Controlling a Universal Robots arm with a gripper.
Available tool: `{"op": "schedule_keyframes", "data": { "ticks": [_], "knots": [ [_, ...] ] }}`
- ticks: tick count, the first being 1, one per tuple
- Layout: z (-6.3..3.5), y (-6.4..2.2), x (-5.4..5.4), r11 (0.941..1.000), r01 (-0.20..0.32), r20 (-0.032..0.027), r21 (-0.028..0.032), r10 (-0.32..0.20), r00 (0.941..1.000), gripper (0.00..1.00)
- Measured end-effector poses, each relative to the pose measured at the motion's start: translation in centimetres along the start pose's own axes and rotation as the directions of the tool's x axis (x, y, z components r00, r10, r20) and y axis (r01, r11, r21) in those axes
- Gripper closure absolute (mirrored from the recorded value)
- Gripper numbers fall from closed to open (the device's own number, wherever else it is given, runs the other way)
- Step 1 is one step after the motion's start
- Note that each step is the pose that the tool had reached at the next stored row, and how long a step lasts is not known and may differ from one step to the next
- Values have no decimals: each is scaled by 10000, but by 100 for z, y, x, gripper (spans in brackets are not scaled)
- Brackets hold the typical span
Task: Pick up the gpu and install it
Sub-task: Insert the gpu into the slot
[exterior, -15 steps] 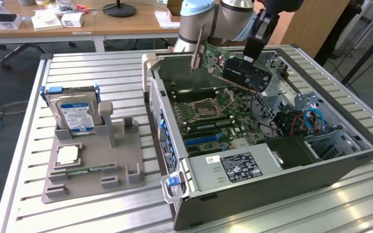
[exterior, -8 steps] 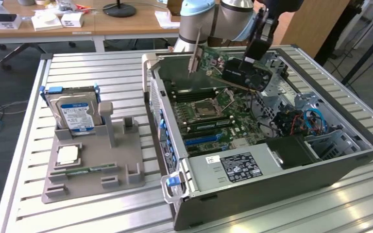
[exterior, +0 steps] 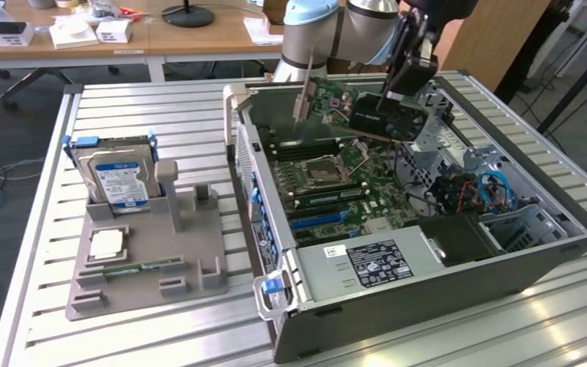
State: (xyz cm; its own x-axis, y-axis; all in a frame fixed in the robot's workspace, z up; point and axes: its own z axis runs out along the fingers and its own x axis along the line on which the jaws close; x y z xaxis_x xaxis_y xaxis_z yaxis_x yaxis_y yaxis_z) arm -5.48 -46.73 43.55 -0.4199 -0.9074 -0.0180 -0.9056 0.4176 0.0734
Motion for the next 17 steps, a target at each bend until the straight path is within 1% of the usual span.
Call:
{"op": "schedule_keyframes", "data": {
  "ticks": [2,4,7,11,15,17],
  "knots": [
    [1,0,0,9993,369,-27,-7,-369,9993,74],
    [2,0,0,9974,726,-53,-15,-727,9973,74],
    [4,0,0,9920,1262,-92,-29,-1262,9920,74],
    [6,0,0,9802,1980,-143,-51,-1980,9801,74],
    [13,-1,0,9638,2665,-189,-73,-2666,9636,74],
    [20,-2,0,9563,2924,-204,-62,-2925,9561,74]
  ]
}}
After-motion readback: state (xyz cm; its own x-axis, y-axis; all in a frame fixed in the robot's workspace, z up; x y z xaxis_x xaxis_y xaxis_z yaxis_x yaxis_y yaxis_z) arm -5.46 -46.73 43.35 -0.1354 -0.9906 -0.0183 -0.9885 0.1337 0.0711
